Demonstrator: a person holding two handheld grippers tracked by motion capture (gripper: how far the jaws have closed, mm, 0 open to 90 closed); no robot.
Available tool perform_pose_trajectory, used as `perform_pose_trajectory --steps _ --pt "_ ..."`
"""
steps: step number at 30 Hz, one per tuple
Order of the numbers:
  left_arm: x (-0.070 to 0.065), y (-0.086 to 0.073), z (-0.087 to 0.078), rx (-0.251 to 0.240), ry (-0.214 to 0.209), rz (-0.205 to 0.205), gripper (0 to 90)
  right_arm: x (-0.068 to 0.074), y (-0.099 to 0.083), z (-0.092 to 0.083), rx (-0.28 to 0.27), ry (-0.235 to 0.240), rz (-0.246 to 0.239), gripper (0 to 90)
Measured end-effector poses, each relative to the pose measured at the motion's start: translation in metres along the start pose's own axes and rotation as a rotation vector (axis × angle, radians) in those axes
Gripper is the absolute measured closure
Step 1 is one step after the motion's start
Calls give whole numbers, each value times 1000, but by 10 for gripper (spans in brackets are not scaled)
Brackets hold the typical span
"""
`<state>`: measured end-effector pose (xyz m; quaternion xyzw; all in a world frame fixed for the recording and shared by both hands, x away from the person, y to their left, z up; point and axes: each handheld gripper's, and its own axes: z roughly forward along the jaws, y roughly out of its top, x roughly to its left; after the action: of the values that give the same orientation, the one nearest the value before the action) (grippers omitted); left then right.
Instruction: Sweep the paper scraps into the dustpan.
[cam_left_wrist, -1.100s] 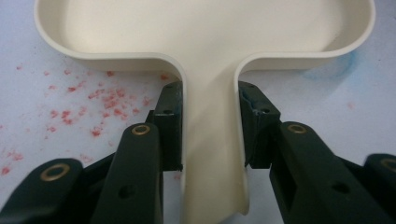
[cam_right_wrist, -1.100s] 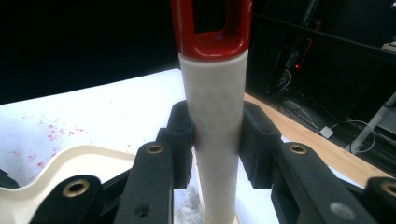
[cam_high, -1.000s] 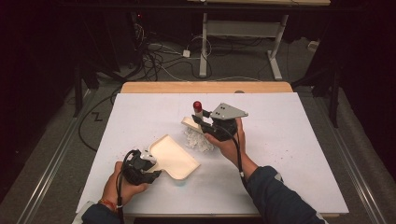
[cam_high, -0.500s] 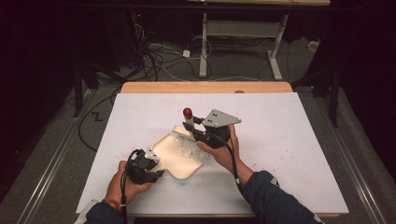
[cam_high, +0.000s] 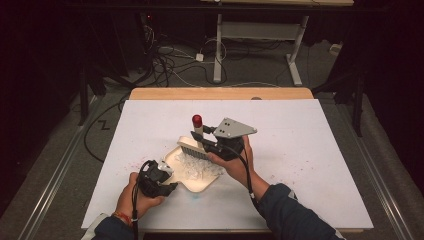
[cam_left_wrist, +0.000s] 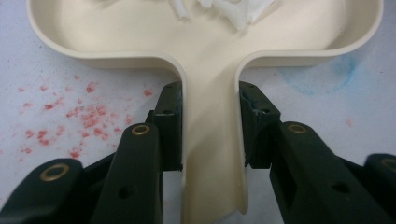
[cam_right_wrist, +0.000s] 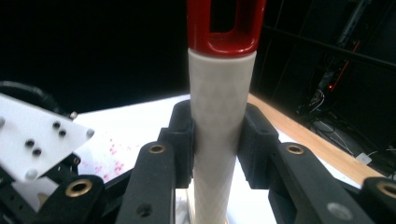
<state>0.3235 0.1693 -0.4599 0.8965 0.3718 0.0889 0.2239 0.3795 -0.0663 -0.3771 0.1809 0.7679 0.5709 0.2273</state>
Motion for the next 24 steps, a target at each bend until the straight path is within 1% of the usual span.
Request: perform_pose_trajectory --steps 2,3,5,8,11,14,17,20,23,24 --pt "0 0 0 0 0 -1 636 -3 3 -3 -12 -7 11 704" --pt "0 0 0 0 0 -1 636 -4 5 -4 -16 -11 4 704" --pt "0 0 1 5 1 1 636 -10 9 -10 -31 -31 7 704" --pt "0 0 1 4 1 -1 636 -14 11 -15 -35 -41 15 704" --pt "0 0 1 3 2 1 635 -21 12 -24 -38 -65 9 704" --pt "0 0 1 3 3 1 635 -31 12 -35 -43 -91 37 704" --pt "-1 0 1 2 5 2 635 -39 9 -49 -47 -113 52 704" --pt "-1 -1 1 1 4 -1 635 -42 5 -62 -38 -136 54 704" --pt "-1 0 1 3 9 2 635 -42 -2 -74 -6 -159 66 704" --pt "-1 0 1 4 10 3 635 -42 -5 -77 6 -174 64 705"
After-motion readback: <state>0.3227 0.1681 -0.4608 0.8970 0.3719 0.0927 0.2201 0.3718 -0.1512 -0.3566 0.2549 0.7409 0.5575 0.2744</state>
